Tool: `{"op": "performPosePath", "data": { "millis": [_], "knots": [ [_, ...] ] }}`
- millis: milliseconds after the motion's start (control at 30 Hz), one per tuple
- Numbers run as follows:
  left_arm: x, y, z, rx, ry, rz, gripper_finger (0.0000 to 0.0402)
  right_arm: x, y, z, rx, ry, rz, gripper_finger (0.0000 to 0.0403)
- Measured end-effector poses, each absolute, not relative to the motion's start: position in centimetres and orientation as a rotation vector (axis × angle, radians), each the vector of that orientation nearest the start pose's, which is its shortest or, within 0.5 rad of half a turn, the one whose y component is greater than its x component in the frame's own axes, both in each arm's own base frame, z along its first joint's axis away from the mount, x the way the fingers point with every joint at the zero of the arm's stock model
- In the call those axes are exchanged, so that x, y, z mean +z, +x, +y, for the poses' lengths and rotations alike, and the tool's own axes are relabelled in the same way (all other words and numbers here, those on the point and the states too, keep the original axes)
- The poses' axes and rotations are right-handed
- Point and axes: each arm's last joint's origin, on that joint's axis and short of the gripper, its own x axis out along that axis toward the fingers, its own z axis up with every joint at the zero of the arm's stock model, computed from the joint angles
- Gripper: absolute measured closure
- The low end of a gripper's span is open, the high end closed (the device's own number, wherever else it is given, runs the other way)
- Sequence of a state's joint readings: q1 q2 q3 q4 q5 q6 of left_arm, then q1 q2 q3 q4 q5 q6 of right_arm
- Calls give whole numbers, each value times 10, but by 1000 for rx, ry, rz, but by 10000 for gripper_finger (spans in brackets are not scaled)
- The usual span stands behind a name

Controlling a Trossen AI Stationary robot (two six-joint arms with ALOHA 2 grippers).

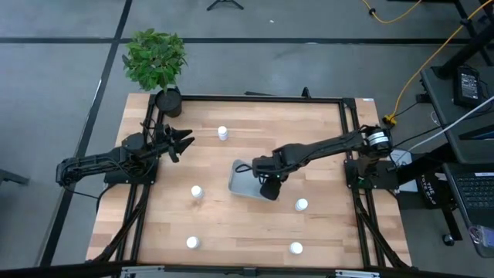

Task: Pick and place pill bottles into a basket
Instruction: Put the white pill bottle into the gray bin

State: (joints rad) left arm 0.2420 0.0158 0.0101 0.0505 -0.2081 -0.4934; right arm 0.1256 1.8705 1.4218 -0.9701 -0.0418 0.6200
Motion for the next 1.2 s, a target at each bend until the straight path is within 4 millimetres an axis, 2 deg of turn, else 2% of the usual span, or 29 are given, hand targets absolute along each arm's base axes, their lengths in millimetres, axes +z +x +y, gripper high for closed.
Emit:
{"op": "performPosePath", "data": {
  "millis": [167, 333, 467, 733, 900, 1067, 1200],
  "knots": [
    [171, 93, 29, 429, -484, -158, 169, 190, 363, 40, -292, 473, 1474, 255],
    [171, 93, 29, 429, -483, -158, 169, 187, 363, 34, -294, 498, 1504, 255],
    [171, 93, 29, 433, -478, -158, 169, 194, 363, 27, -310, 480, 1522, 255],
    [171, 93, 30, 444, -474, -159, 169, 214, 376, 19, -291, 459, 1432, 254],
    [171, 93, 30, 444, -474, -160, 169, 216, 375, 19, -281, 439, 1445, 224],
    [171, 93, 30, 444, -474, -159, 169, 214, 374, 18, -275, 419, 1470, 251],
    [171, 93, 30, 444, -474, -159, 169, 214, 374, 19, -272, 417, 1469, 252]
  ]
}}
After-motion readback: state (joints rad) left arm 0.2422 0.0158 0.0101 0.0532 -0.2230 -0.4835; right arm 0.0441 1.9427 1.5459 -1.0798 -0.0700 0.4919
